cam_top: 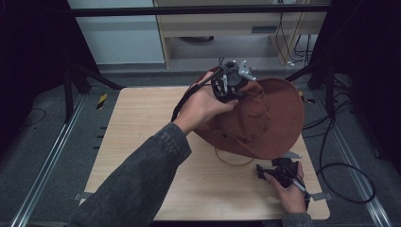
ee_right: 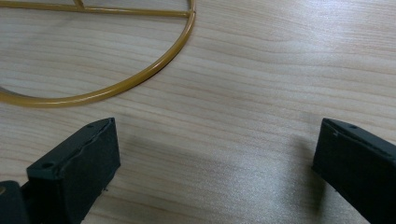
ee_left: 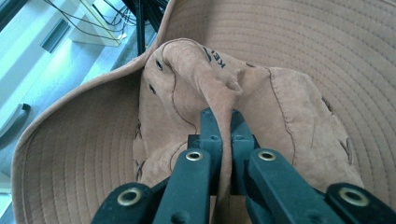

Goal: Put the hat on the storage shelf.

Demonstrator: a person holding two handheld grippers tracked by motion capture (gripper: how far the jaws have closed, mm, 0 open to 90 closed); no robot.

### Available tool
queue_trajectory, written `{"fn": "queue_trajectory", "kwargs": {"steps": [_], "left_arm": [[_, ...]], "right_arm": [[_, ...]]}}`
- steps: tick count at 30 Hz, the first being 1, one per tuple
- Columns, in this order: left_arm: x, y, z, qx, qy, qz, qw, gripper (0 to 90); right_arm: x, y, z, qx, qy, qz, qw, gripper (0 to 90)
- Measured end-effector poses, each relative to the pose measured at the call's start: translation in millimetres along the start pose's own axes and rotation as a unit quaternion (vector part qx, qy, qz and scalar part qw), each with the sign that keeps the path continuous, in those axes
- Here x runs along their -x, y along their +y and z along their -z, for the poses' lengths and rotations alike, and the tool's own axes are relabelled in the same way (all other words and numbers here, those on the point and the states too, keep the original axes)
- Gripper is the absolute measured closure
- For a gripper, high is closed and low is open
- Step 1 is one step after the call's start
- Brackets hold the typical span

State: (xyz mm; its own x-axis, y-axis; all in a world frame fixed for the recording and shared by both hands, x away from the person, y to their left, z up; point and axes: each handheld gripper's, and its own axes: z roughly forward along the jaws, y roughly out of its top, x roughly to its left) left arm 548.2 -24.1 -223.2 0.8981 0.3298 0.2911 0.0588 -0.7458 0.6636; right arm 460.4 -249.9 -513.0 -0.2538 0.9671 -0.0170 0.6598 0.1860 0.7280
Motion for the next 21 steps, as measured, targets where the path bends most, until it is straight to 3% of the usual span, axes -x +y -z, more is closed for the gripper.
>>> {"fn": "queue_trajectory", "kwargs": {"steps": [21], "left_arm": [[2.2, -2.5, -4.5, 0.001, 0.008, 0.001, 1.0000, 80.9]], "right_arm": [[0.0, 0.0, 0.0, 0.000, 0.000, 0.000, 1.0000, 0.6]]}}
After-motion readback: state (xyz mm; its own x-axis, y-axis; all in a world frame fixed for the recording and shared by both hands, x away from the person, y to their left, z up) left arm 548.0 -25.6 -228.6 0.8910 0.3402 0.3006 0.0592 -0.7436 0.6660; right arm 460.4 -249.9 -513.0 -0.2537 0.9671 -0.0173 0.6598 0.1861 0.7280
